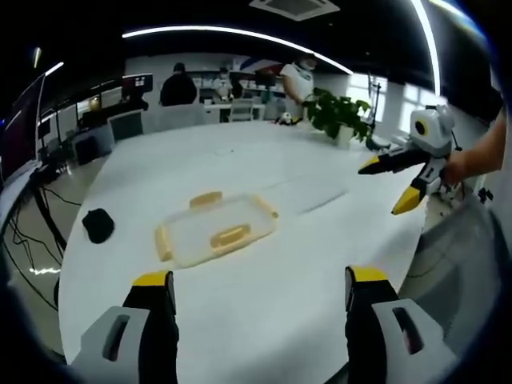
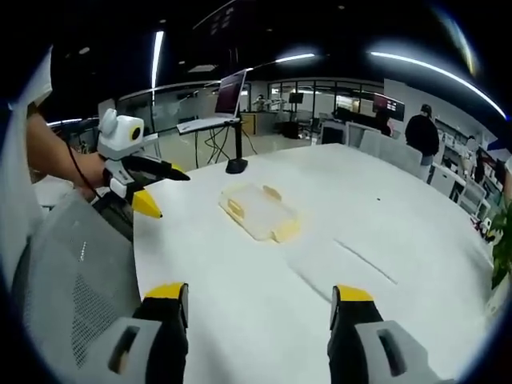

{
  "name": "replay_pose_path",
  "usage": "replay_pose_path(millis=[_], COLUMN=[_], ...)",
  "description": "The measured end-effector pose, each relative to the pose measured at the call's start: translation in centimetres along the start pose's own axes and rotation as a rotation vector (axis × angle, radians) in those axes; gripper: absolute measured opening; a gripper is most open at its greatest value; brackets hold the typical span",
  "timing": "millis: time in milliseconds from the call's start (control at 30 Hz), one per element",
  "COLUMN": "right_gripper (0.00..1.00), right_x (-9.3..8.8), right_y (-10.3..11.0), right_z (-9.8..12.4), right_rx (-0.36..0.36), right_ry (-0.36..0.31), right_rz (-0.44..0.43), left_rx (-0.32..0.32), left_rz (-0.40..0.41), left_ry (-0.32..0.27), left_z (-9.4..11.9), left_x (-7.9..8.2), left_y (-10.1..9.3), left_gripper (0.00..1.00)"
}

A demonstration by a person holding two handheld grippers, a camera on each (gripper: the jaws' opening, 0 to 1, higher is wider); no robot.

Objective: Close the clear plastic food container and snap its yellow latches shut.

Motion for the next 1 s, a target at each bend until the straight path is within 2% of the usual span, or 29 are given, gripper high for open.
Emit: replay_pose_path(millis=[533, 1000], right_gripper=[0.71, 0.7], right_x=[0.4, 0.7], right_y=[-0.5, -2.0], right_z=[-1.4, -2.1], right_rx=[0.04, 0.044], right_ry=[0.008, 0.014], right_rz=[0.026, 0.061], left_rx=[-0.012, -0.021], left_rz=[-0.009, -0.031], left_ry=[0.038, 0.064], left_z=[-0.3, -1.1], left_x=[-0.1, 0.4], left_y=[1.6, 2.8], left_gripper=[0.85, 0.84])
Point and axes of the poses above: the point that each gripper's makers call its tool centre point, and the gripper's own axes: z roughly backward along the fingers, y roughly to its left, x roughly out of its top, the point moved 6 cm from there along z, roughly backward along the fingers, and after that the axes turned 11 degrees about z, right-handed, at the moved point
